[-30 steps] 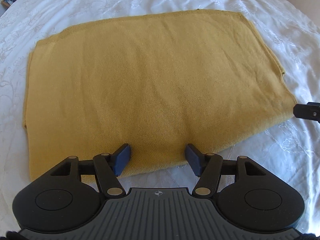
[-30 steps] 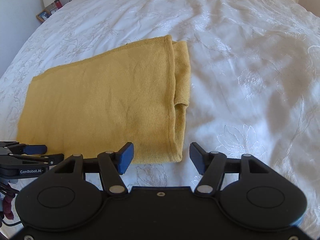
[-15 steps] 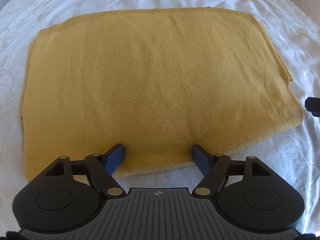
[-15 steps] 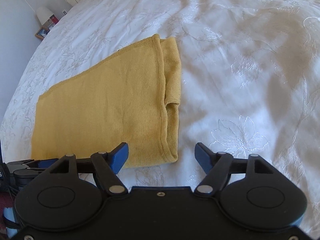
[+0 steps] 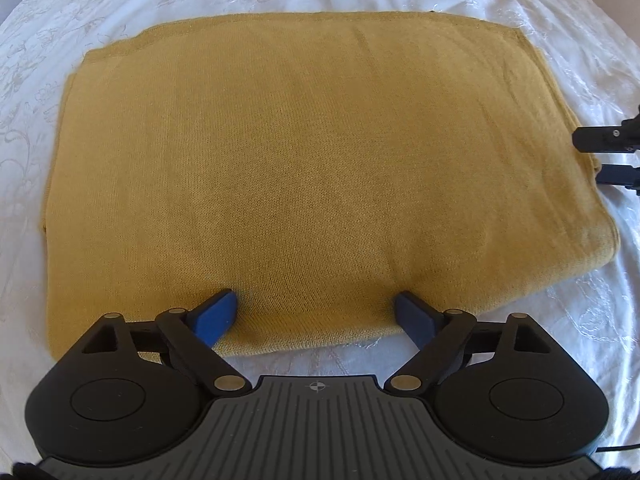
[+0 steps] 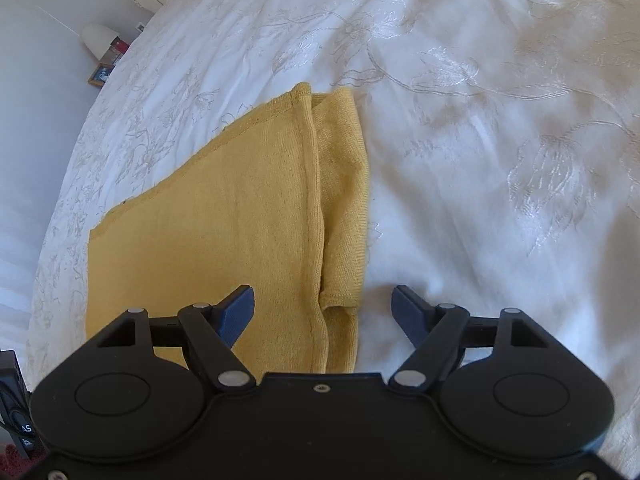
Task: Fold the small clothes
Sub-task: 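Move the right gripper to a side edge of the folded sweater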
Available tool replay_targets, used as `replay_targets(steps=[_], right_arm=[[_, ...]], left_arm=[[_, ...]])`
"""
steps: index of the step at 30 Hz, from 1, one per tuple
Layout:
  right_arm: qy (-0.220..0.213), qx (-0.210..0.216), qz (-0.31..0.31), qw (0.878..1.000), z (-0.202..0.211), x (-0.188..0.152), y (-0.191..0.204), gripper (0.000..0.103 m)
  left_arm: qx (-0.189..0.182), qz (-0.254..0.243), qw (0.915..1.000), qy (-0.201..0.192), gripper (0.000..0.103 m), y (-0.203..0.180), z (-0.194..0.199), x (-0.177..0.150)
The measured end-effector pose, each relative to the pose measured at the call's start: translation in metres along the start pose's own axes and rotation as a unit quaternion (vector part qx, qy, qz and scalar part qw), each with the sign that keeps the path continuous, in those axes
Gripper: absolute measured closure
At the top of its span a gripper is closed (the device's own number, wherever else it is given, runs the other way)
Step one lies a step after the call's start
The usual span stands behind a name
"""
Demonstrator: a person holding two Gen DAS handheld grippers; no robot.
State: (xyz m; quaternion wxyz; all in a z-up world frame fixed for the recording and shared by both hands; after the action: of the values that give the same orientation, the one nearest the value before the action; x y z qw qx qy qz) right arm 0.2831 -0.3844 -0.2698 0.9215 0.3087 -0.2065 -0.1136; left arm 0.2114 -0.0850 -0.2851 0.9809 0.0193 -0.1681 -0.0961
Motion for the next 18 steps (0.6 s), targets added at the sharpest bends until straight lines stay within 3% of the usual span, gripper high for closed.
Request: replay_targets(steps=[5,9,13,18], right_arm=[[0.015,0.037,-0.008,0.999,-0.02,0.012,0.0,0.015],[0.025,0.068,-0.001,0.997,-0.03,0.017,0.004,0.0],[0.023,0.071,0.019,0.997,-0.031,0.016,0.006,0.0],[0.015,0.088,0.027,0.996,-0.028,0.013,0.005,0.0]], left_arm=[[-0.016,0.0,0.9999,0.004,0.018,0.004,0.007,-0.001],[-0.033,0.04,0.9986,0.007,0.029,0.016,0.022,0.005],[-0.023,0.079,0.9964,-0.018,0.03,0.029,0.038,0.026],[-0.003,0.096,0.9949,-0.031,0.03,0.031,0.028,0.071]])
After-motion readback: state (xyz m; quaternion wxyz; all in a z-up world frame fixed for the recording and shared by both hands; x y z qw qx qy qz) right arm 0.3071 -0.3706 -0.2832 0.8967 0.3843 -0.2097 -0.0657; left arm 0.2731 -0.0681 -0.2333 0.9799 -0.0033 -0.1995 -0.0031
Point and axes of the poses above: each gripper's, at about its wrist camera, not at the fingertips, and z roughly against the way its jaws point, y to its left, x to its top, the point moved 7 cm from there along -z, roughly the way its jaws point, and after that the axes turned 5 degrees about x, right-handed, at the moved point
